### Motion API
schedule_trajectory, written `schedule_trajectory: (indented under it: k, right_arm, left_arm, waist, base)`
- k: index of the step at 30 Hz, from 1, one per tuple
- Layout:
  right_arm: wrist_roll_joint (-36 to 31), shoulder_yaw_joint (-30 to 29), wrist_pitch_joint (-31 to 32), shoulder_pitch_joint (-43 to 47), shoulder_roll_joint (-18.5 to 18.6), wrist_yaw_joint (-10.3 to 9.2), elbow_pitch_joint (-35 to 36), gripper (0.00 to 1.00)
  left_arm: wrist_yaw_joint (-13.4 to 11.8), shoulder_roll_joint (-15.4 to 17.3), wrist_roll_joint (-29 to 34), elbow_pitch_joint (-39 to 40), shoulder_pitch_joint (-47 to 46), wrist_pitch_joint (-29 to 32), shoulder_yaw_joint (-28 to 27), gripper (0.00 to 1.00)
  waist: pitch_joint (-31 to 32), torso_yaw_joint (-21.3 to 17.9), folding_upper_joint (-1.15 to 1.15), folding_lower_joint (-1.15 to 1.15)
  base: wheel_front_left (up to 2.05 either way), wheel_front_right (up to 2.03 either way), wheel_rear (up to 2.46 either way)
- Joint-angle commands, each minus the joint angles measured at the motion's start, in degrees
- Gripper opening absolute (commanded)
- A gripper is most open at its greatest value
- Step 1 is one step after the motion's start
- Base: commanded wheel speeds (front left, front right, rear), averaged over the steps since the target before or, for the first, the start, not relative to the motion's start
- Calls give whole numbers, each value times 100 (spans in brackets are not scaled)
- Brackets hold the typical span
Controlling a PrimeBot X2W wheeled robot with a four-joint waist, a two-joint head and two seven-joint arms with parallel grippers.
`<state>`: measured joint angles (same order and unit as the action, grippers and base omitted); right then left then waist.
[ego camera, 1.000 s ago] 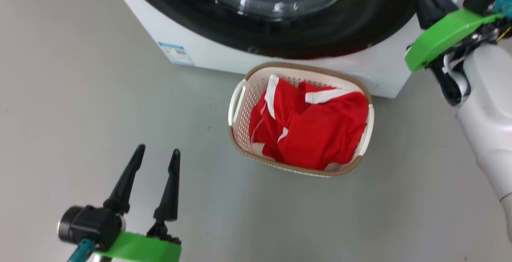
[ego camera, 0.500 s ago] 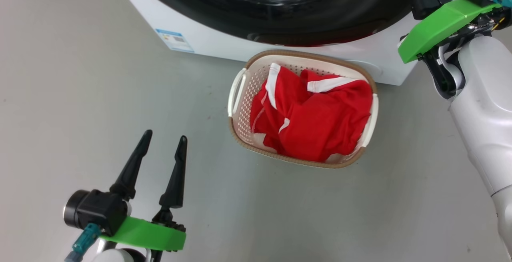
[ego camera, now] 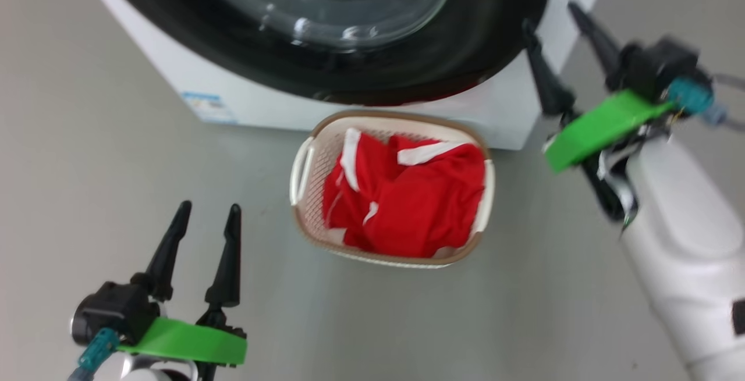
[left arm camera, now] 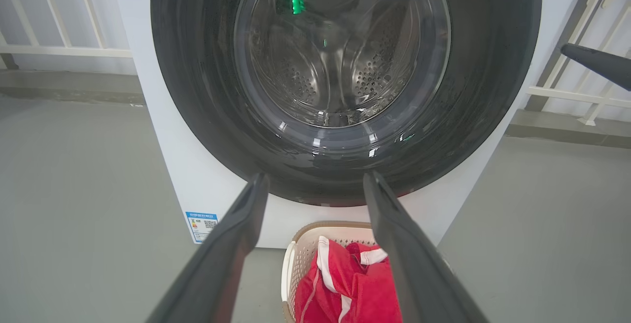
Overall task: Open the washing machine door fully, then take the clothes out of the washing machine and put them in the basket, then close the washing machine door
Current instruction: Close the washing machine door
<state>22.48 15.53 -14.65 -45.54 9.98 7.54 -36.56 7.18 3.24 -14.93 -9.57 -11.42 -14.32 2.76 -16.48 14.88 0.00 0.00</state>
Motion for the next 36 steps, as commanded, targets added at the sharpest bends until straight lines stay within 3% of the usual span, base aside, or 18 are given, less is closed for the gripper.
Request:
schedule_trajectory:
  k: [1, 19, 36]
  right_arm:
    - [-133, -41, -35, 316, -139, -5, 300, 100]
    - [-460, -672, -35, 2419, -496, -5, 1534, 100]
    - [-748, -1372, -35, 3959, -345, -5, 2499, 100]
  left_arm:
    - [31, 149, -14, 107, 101, -68, -255, 100]
    - [31, 91, 66, 51, 804, -68, -633, 100]
    - [31, 28, 151, 268, 1425, -68, -839, 100]
  waist:
    - [407, -456, 0, 0]
    - [1414, -1470, 0, 0]
    - [1957, -1598, 0, 0]
  base:
    - [0, 0, 0]
    - [0, 0, 0]
    - [0, 0, 0]
